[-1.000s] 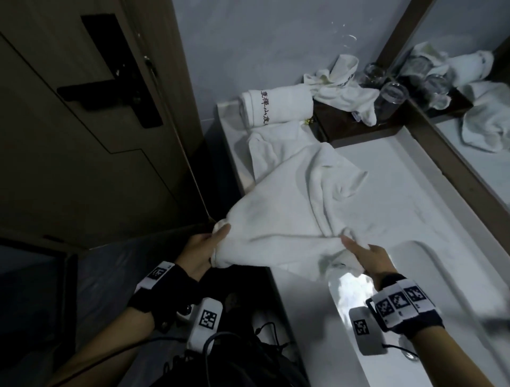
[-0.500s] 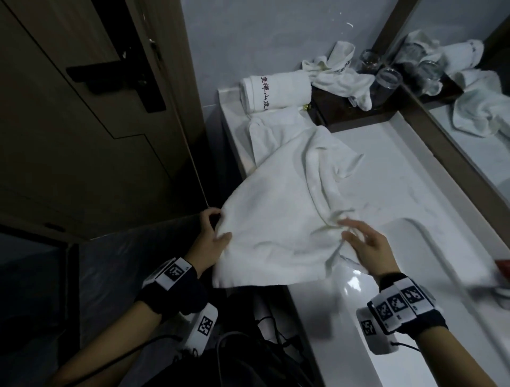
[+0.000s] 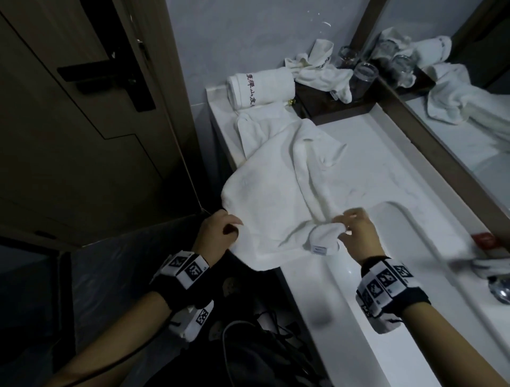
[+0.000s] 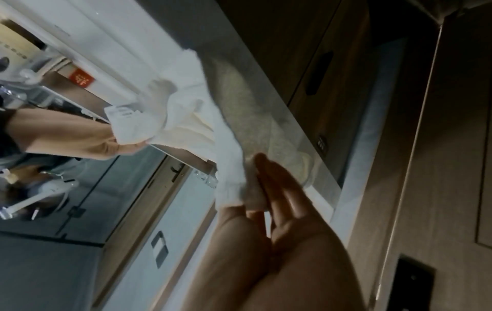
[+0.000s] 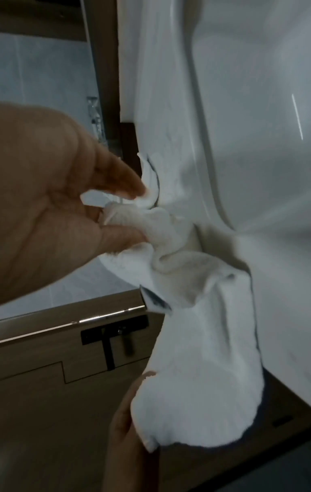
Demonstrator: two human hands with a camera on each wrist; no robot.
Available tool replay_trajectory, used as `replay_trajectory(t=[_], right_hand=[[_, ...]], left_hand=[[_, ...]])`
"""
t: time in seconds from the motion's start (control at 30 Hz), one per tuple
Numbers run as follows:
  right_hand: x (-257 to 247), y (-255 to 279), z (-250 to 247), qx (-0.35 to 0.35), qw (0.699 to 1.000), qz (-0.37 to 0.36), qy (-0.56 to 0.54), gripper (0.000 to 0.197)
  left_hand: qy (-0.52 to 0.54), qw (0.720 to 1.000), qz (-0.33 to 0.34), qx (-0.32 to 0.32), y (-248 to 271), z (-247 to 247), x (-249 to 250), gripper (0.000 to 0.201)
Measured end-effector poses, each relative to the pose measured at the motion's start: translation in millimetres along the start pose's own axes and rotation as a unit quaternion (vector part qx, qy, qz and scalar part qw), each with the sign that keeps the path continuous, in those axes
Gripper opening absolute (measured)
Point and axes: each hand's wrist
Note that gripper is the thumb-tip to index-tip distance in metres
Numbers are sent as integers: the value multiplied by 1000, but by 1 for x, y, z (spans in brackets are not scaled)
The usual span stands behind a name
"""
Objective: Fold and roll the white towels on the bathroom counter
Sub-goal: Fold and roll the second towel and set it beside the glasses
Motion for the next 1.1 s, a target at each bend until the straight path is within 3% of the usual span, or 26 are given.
replay_trajectory(t=[0.07,0.13,0.17,0.23,0.3,0.43,0.63,0.83,1.0,1.1], right_hand=[[0,5,-7,23,992,-86,92,29],[-3,9,-16,-20,982,-154,107,42],[-5,11,-20,-47,982,-153,102,44],[-9,16,-26,-76,989,-95,84,32],[-11,20,-26,-55,996,-49,42,9],[-7,26,-22,-21,999,23,-12,41],[18,37,-20,-48,993,106,3,43],[33,22,-29,-3,991,88,-104,28],[38,-21,-44,48,984,93,-147,14],[34,-67,-56,47,978,103,-178,17]], left_hand=[[-37,998,28,43,5,-4,-2,16],[-22,992,74,99,10,-10,-1,16],[0,989,90,113,13,-16,-1,18],[70,988,89,104,18,-29,1,21],[99,987,82,96,21,-42,0,17],[93,986,75,118,29,-48,-6,17],[133,977,10,165,35,-37,-30,14],[126,977,23,168,3,-37,-31,15],[113,982,14,150,-48,-52,-17,19],[123,984,-8,129,-94,-61,3,18]])
Point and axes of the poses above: each hand's wrist, its own y-axis away from the middle knuckle, its own z-axis out of the palm, x = y × z, and after that the axes turned 13 degrees about -x, right-handed
